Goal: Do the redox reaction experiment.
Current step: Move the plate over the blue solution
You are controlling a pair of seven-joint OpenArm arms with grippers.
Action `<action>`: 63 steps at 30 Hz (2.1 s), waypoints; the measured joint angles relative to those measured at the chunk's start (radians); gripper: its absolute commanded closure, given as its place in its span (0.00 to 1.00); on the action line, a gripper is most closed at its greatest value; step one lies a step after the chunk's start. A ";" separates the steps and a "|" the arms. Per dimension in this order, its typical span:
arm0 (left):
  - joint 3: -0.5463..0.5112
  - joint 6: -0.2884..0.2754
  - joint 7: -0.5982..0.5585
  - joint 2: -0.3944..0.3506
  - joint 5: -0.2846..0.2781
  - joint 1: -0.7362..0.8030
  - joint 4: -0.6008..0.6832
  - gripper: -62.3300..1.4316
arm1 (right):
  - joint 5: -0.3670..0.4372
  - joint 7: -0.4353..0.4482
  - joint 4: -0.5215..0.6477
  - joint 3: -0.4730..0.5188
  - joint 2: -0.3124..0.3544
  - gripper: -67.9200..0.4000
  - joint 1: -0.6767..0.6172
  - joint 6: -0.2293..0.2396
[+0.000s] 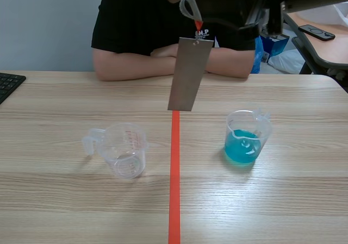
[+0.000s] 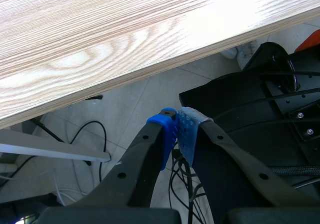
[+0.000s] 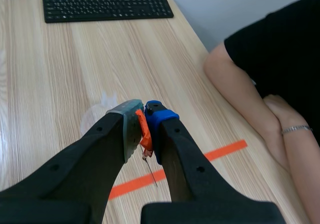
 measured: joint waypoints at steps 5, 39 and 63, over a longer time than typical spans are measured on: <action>0.000 0.000 0.000 0.000 0.000 0.000 0.000 0.91 | 0.084 -0.032 0.000 0.092 0.080 0.97 -0.010 0.000; 0.000 0.000 0.000 0.000 0.000 0.000 0.000 0.91 | 0.153 -0.159 -0.106 0.247 0.185 0.97 -0.095 0.004; -0.134 -0.142 -0.096 -0.115 -0.165 0.002 0.000 0.91 | 0.135 -0.161 -0.106 0.247 0.185 0.97 -0.095 0.004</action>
